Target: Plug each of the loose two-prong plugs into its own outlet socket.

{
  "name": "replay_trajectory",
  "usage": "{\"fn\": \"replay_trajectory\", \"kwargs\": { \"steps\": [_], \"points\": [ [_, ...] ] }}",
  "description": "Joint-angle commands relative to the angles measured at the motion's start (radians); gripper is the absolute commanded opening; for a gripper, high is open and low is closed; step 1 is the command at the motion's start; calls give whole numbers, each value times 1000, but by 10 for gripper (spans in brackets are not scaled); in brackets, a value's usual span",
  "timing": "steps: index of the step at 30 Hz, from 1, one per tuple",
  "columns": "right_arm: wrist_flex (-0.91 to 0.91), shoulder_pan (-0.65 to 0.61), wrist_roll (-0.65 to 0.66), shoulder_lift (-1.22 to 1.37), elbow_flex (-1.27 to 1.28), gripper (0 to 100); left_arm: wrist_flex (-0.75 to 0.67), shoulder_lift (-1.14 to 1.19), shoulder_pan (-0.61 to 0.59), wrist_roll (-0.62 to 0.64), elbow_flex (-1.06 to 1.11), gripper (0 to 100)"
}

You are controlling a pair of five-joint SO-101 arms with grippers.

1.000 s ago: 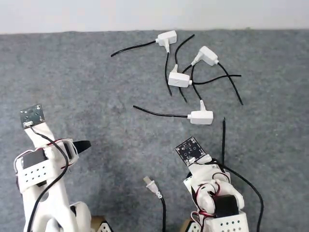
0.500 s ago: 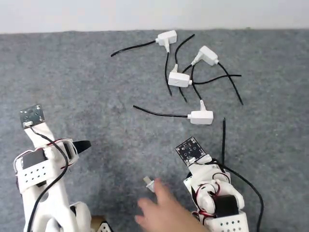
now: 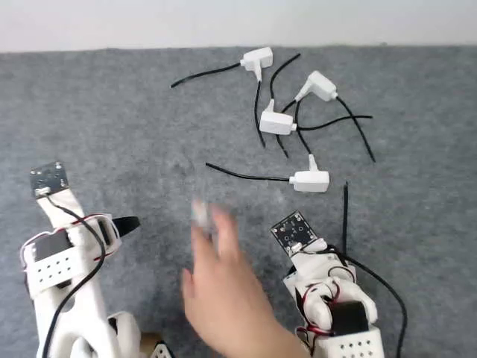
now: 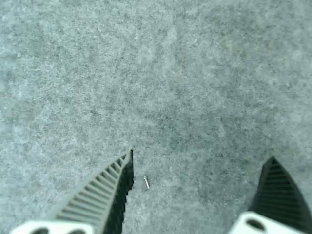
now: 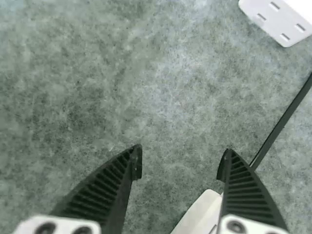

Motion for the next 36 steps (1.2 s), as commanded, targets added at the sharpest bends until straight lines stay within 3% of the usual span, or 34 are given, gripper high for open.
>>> {"fn": "replay_trajectory", "kwargs": {
  "steps": [1, 36],
  "points": [
    [8, 8, 18, -10, 15, 250, 6, -25, -8, -12, -4, 387],
    [8, 7, 18, -10, 15, 250, -20, -25, -9, -11, -4, 387]
  ]
}}
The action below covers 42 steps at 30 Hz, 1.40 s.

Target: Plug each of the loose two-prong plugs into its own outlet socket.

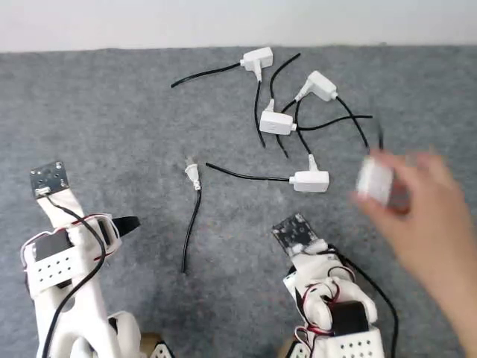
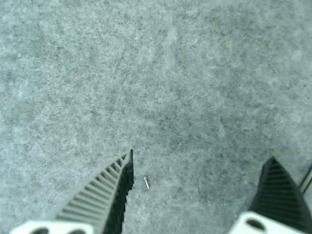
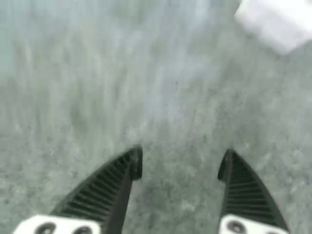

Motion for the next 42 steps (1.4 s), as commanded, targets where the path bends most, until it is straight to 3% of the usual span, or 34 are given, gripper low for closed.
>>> {"fn": "replay_trajectory", "kwargs": {
  "steps": [1, 35, 39, 42],
  "points": [
    [4, 7, 17, -8, 15, 250, -20, -25, -9, -11, -4, 387],
    [4, -8, 12, -8, 15, 251, -17, -18, -11, -61, -4, 388],
    [1, -127, 20, -8, 15, 251, 100, -17, -86, -112, -151, 388],
    [-10, -74, 20, -8, 11, 251, 252, 0, -103, -126, -325, 388]
  ]
}}
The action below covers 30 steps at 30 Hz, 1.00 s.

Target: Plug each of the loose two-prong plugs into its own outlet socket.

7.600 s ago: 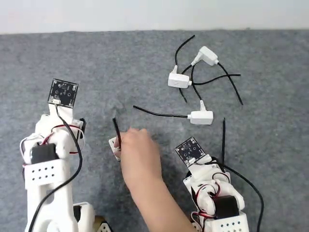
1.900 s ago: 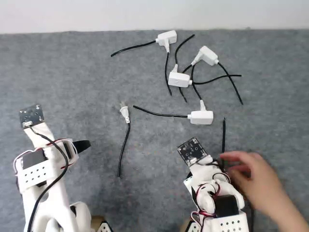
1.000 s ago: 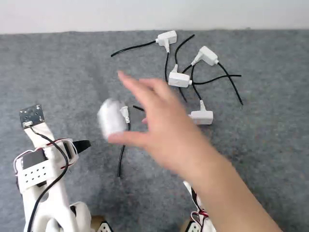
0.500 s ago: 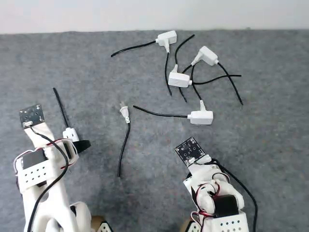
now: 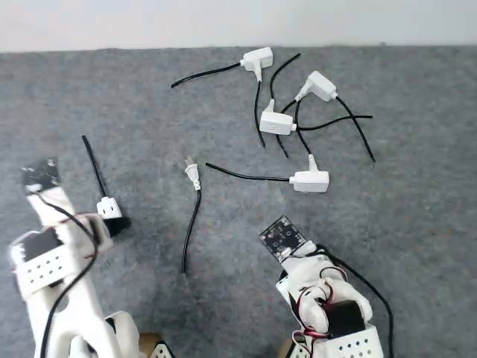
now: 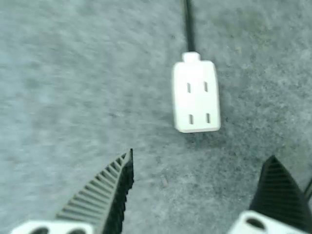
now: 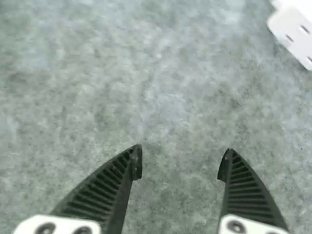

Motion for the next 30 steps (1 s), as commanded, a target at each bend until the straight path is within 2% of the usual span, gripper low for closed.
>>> {"fn": "replay_trajectory", "kwargs": {
  "steps": [1, 5, 9, 12, 14, 19, 23, 26, 30],
  "points": [
    [-36, 53, 17, -10, -3, 251, 221, 21, -29, -28, -298, 388],
    [-91, 237, 118, -10, -161, 250, 374, 186, -28, 6, -553, 388],
    [-88, 243, 121, 2, -422, 249, 404, 385, -28, 51, -705, 388],
    [-88, 159, 110, 74, -565, 248, 407, 508, -29, 51, -763, 388],
    [-90, 120, 66, 213, -654, 248, 405, 568, -28, 54, -769, 388],
    [-68, 67, -109, 750, -1008, 248, 402, 669, 32, 74, -768, 388],
    [38, -101, -227, 1181, -1287, 248, 379, 718, 87, 121, -768, 388],
    [64, -220, -238, 1445, -1412, 248, 354, 750, 97, 124, -766, 388],
    [2, -326, -241, 1701, -1485, 248, 298, 772, 95, 124, -734, 388]
  ]
}}
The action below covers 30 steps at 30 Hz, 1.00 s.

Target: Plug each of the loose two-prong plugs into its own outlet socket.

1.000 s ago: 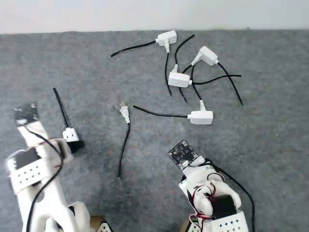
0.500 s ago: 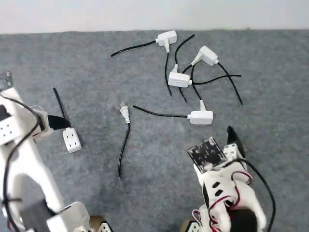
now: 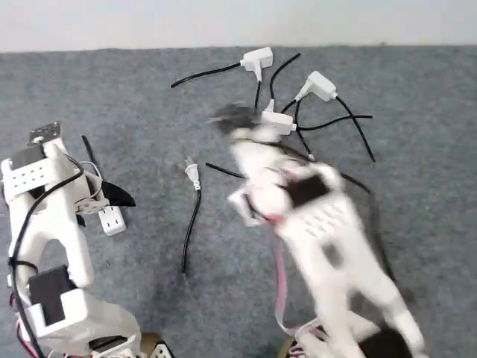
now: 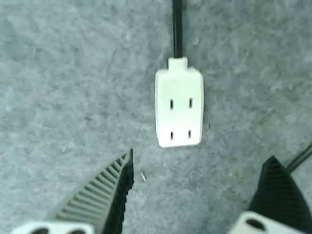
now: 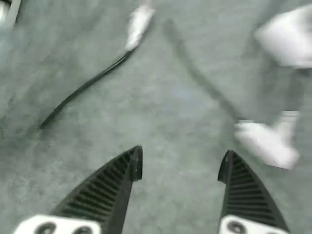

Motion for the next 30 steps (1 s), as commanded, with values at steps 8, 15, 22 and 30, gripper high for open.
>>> {"fn": "replay_trajectory", "kwargs": {
  "steps": [8, 15, 22, 30],
  "points": [
    [-246, -206, -6, 568, -219, 248, -127, 5, 3, 11, 22, 388],
    [-371, -211, 61, 785, -474, 249, -150, 5, 3, 12, 28, 388],
    [-510, -209, -83, 966, -715, 249, -173, 9, -23, 11, 28, 388],
    [-506, -173, -64, 1082, -821, 249, -190, 14, -71, 9, 30, 388]
  ]
}}
